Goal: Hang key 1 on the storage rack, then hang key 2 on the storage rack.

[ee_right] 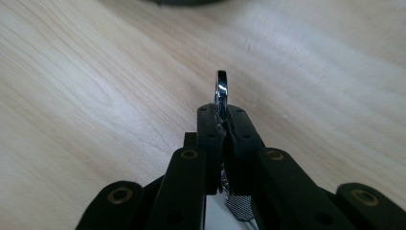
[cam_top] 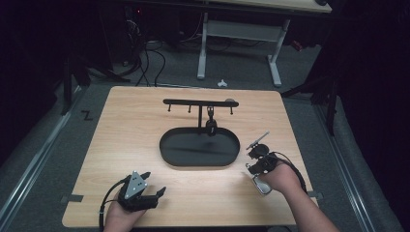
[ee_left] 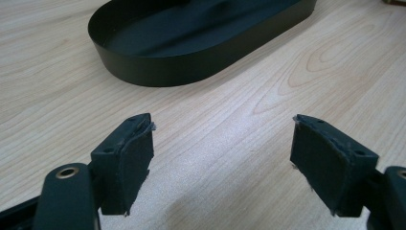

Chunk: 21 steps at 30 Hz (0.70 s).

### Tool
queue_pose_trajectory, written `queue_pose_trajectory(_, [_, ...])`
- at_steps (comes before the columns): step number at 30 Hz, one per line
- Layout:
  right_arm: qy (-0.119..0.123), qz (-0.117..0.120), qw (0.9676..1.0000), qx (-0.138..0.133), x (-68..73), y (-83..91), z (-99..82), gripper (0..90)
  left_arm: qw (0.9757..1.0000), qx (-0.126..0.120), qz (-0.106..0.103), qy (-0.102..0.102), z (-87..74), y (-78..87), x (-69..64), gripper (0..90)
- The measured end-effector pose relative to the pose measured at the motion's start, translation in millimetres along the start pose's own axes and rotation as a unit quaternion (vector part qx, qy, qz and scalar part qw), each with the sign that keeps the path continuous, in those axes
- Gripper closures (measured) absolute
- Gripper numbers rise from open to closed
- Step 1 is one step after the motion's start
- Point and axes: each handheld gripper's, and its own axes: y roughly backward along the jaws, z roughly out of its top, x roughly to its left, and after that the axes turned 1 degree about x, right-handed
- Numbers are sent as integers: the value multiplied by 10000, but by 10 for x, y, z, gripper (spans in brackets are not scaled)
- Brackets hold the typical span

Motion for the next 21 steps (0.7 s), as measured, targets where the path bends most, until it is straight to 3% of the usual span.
queue_pose_trajectory(8, [-180,-20,9981,-582,-67,464,21,861,10000,-67,-28,-5,19,-2,-10,233])
queue_pose_trajectory(21, [-42,-179,9960,-870,-18,763,190,861,10000,-53,-71,-42,17,-28,-17,233])
